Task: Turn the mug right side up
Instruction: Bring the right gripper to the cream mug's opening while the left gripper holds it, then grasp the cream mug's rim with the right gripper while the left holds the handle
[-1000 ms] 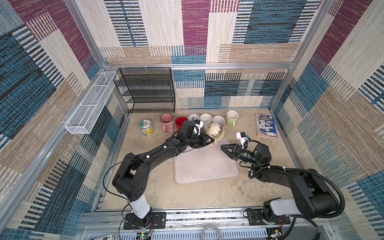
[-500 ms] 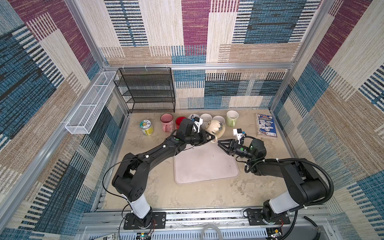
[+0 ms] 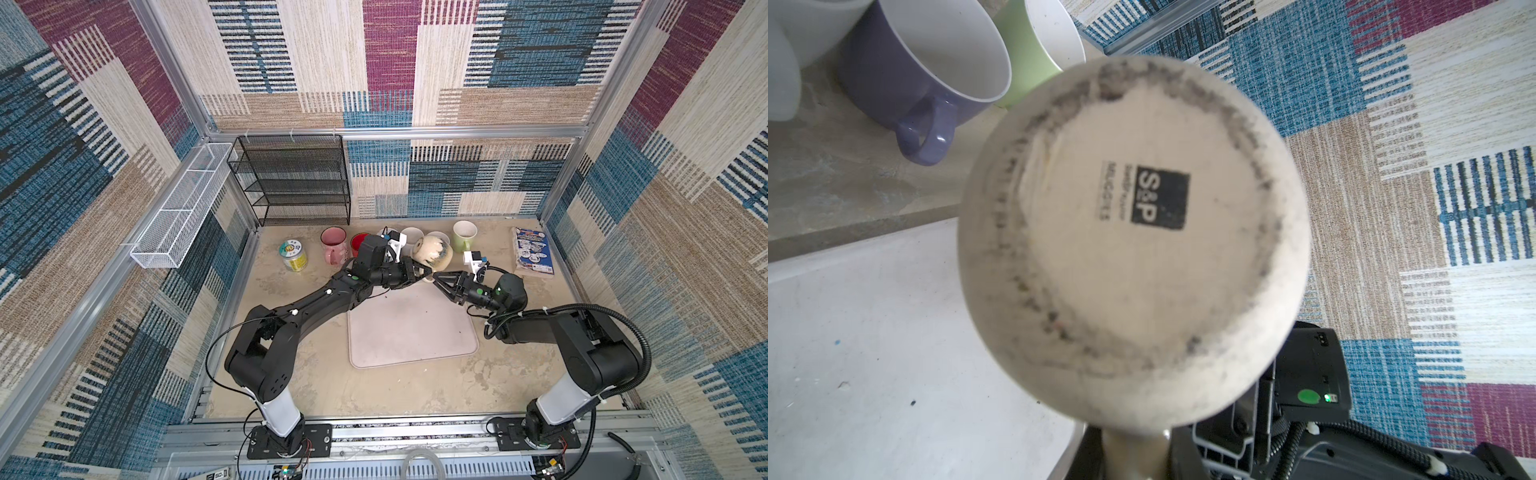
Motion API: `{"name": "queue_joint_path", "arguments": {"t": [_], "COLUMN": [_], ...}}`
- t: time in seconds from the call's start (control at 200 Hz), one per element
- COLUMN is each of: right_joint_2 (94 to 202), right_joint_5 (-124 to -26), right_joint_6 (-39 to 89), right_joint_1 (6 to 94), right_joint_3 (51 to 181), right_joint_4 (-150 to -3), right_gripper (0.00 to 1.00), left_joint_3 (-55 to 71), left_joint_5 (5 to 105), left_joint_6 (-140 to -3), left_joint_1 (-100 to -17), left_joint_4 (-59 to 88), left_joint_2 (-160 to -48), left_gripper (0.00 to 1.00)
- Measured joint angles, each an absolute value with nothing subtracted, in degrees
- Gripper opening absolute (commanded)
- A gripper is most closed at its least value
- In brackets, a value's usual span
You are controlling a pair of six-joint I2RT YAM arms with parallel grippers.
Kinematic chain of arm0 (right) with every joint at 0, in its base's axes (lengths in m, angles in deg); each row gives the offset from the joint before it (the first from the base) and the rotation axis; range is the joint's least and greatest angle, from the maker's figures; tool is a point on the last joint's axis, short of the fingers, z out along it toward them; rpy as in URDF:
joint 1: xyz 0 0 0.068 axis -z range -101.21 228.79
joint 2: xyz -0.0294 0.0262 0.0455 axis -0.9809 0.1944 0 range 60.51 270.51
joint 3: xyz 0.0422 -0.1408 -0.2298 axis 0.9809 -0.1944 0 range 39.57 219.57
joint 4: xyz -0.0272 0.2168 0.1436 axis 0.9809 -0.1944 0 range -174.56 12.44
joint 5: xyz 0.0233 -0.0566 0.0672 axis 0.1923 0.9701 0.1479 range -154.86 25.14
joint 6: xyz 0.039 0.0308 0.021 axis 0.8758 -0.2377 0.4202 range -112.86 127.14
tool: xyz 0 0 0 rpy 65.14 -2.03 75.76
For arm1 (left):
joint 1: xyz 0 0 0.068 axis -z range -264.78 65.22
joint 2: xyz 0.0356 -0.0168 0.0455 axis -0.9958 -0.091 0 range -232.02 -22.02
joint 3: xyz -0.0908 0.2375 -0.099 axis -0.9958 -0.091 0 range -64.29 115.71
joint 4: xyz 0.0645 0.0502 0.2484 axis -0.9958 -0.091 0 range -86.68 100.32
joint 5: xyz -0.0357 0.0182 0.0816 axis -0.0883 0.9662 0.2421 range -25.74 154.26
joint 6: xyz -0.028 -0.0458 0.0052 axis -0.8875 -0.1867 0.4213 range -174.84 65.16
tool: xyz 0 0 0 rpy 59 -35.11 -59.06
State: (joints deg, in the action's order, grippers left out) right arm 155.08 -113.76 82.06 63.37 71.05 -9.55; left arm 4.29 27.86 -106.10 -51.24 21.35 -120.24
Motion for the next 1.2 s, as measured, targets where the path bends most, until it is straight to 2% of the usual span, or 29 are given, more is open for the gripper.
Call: {"name": "queue_joint_path", "arguments": {"t": [0.195, 0.631, 1.202], "right_joint_2": [157.29, 159.78, 160.65], "right_joint_5": [-113.7, -113.11, -111.71], "right_joint_6": [83.22, 85.21, 88.09], "right_joint_1": [62.89, 62.34, 62.14], "right_joint_3": [72.27, 74.22, 75.62], "right_joint_4": [-8.13, -5.18, -1.88], "right_gripper": [0.4, 0.41, 0.3], "left_joint_3": [4.29, 4.37, 2.65], "left_joint_5": [27.82, 27.42, 27.69], "left_joint_6": [-107.15, -107.74, -109.64], "left_joint_1": [-51.26, -51.26, -51.26], "left_joint_4": [22.18, 23.93, 28.91], "left_joint_2": [-120.26, -120.26, -120.39], "left_gripper": [0.0, 0.0, 0.0]}}
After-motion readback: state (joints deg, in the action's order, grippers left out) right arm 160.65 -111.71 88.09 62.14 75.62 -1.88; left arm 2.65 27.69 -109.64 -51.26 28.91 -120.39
